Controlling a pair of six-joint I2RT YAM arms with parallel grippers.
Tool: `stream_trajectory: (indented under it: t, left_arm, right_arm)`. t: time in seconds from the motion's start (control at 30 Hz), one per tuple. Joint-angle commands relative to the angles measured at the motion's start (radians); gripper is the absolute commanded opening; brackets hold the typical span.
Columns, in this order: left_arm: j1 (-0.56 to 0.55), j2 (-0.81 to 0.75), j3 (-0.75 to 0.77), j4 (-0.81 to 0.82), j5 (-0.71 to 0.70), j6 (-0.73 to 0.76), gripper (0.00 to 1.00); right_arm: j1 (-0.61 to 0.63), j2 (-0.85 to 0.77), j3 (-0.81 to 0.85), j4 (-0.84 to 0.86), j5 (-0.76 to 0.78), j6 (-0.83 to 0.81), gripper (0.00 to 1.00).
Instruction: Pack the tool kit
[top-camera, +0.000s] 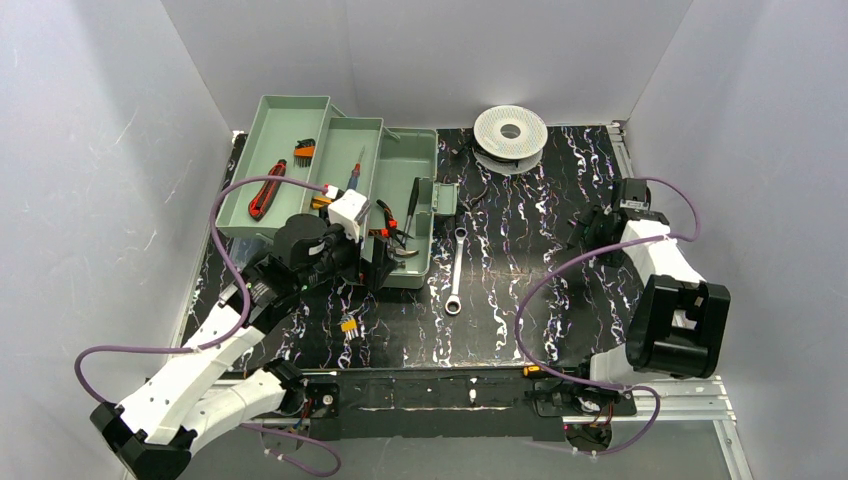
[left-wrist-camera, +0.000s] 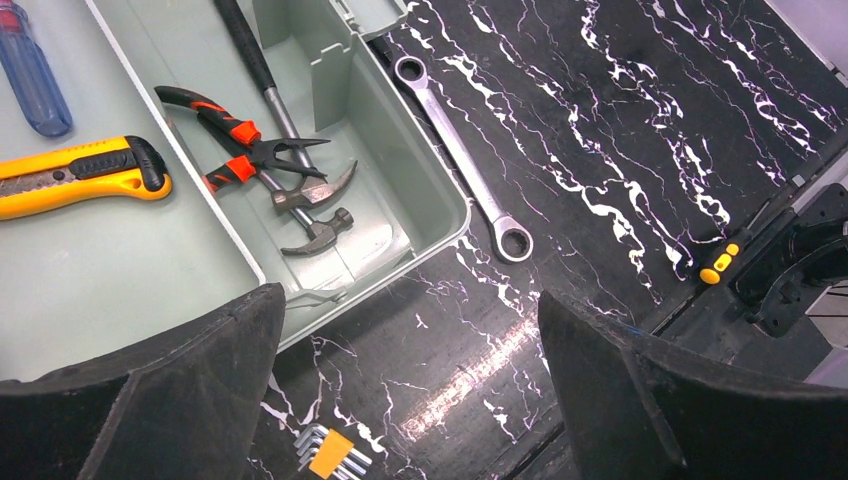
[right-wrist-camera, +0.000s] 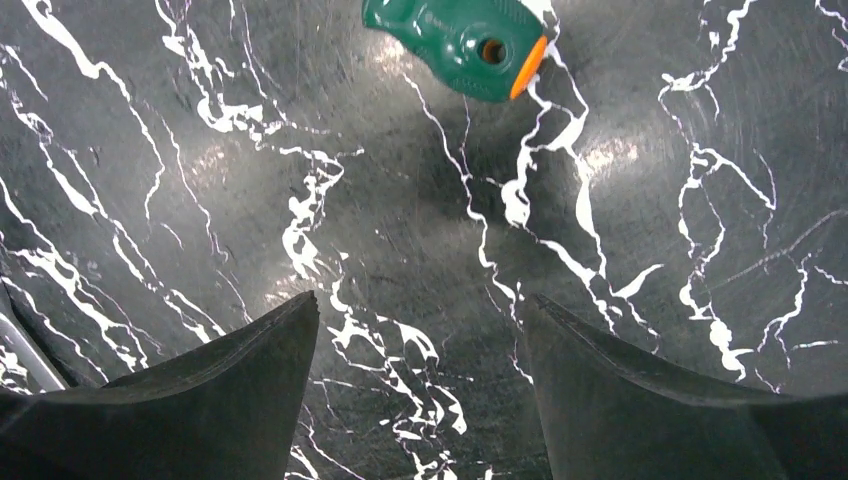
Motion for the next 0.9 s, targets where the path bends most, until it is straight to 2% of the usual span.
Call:
stream_trajectory:
  t: [0.0,0.13,0.33,0.43,0.53,0.87]
  left_arm:
    - [-0.023,-0.028,-0.005,0.003,-0.048,0.013,0.98]
    - [-0.027,-0.042,-0.007,0.002,-0.049,0.021,0.98]
    - [-0.027,-0.056,-0.008,-0.002,-0.086,0.033,0.98]
    - [-0.027,-0.054,-0.010,-0.003,-0.092,0.038,0.98]
    - [-0.029,-0.050,-0.012,-0.003,-0.094,0.042,0.98]
    - [-0.029,-0.051,-0.017,-0.001,-0.099,0.054,0.98]
  right_arm:
    - [-0.012,0.072,0.084,0.018,-0.026,0.027,0.81]
    - [-0.013,0.147,0.144,0.008,0.115,0.018,0.80]
    - [-0.023,0.218,0.262,-0.037,0.181,0.011,0.82]
    - [-0.033,0.252,0.283,-0.023,0.109,-0.012,0.88]
    - [-0.038,0.285,0.291,-0.001,0.046,0.000,0.89]
    - [-0.044,0.412,0.334,0.033,0.095,0.070,0.91]
